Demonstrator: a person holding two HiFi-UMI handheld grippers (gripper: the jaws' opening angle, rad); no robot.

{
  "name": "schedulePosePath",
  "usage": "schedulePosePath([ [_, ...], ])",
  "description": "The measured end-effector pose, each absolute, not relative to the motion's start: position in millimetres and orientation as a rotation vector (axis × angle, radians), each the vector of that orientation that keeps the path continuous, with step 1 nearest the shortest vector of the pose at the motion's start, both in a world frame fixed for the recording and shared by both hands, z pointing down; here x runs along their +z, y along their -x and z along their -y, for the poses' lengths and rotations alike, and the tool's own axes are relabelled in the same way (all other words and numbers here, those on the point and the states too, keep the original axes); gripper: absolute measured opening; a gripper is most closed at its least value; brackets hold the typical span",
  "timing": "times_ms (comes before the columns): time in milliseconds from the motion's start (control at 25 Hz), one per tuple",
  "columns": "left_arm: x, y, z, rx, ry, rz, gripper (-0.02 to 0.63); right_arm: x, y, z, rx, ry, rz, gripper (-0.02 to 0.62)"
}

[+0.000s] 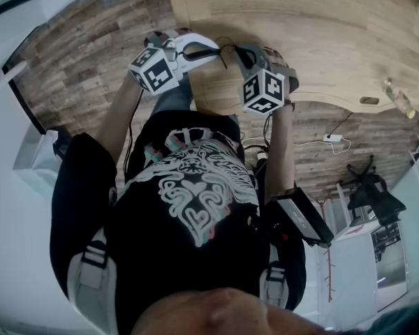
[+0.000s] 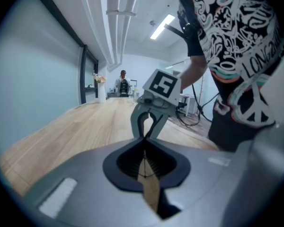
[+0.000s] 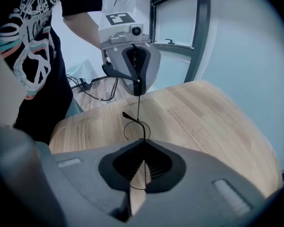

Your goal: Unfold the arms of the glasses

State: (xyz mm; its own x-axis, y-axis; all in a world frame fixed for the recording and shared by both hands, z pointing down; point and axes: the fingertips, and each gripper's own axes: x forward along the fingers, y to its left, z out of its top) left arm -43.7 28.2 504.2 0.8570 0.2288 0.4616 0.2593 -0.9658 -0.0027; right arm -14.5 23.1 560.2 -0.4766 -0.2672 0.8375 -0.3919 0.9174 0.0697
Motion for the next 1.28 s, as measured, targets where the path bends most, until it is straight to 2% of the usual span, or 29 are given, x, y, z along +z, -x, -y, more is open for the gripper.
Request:
schedulePosePath([
  [680,506.3,41.3,-32.2,-0.744,2.958,0.403,0.002,514.5,-10.5,-36.0,0.073,-0.770,2.269,0.002],
  [1280,507.1,33.9,-34.5,-0.767,2.957,0.418,0.002,487.6,-38.6,-45.3,0.308,-1.070,2.473,0.002],
])
